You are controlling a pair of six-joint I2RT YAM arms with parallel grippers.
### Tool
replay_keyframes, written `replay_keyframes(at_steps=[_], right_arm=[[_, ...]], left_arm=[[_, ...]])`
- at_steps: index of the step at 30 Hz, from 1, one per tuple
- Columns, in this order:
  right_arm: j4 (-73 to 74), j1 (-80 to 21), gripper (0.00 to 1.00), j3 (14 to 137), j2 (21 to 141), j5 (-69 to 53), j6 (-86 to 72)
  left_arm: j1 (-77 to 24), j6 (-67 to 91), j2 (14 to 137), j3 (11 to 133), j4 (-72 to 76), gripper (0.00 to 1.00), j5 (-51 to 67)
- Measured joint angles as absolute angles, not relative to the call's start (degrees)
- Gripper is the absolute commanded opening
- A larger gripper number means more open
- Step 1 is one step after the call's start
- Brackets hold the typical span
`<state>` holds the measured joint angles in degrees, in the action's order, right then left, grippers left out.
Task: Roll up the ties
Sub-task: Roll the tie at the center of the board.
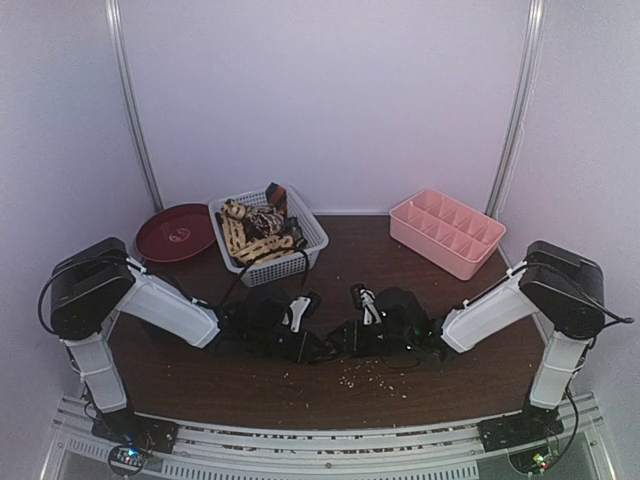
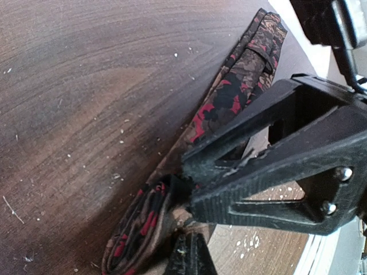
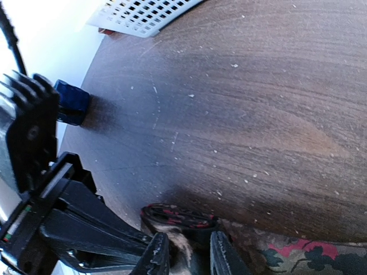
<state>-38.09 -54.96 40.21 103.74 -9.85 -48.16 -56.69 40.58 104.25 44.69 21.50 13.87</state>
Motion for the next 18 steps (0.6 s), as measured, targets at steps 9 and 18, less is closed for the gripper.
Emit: replay_keyframes(at_steps=[9,18], right_arm=[[-34.76,-55.4,0.23,41.23,104.75,-9.28,-48.18],[-34.2,-55.61,0.21,42.09,105.71,-8.78,-47.79]], left_arm=[[-56.69,40.71,104.25,44.69,21.47,0.0,13.69],[-56.93,41.04,101.51,45.76,15.51,0.04,8.47]])
